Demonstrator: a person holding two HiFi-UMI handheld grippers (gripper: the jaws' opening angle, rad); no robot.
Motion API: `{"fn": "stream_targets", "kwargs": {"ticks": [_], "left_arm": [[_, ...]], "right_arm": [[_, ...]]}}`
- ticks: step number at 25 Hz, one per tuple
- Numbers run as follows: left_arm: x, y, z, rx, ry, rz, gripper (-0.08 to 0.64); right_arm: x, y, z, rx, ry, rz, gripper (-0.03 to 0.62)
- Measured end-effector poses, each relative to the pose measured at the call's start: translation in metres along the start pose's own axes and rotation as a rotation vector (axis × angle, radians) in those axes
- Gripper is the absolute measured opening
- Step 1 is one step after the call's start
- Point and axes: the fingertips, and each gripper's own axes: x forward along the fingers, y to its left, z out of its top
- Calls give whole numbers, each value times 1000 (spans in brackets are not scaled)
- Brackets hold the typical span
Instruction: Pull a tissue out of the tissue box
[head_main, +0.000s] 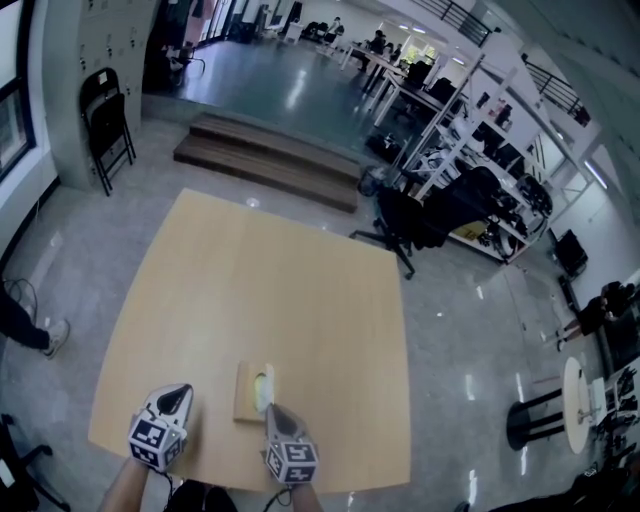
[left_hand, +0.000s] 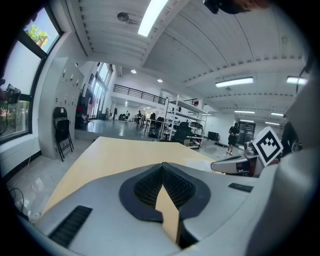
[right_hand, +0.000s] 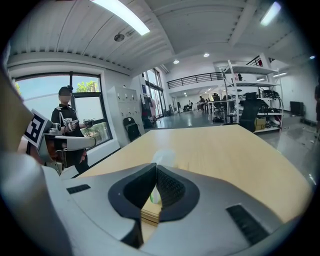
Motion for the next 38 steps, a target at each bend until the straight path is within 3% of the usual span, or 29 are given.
{"fn": "stream_targets", "kwargs": {"ticks": [21,38], "left_arm": [[-6,-3,82,67,-138,23,6],[-12,-22,139,129,-249,-11,6]], "right_arm": [[-28,-6,80,-44,-165,-11,12],[-60,-4,144,-80,-302,-28,12]]}}
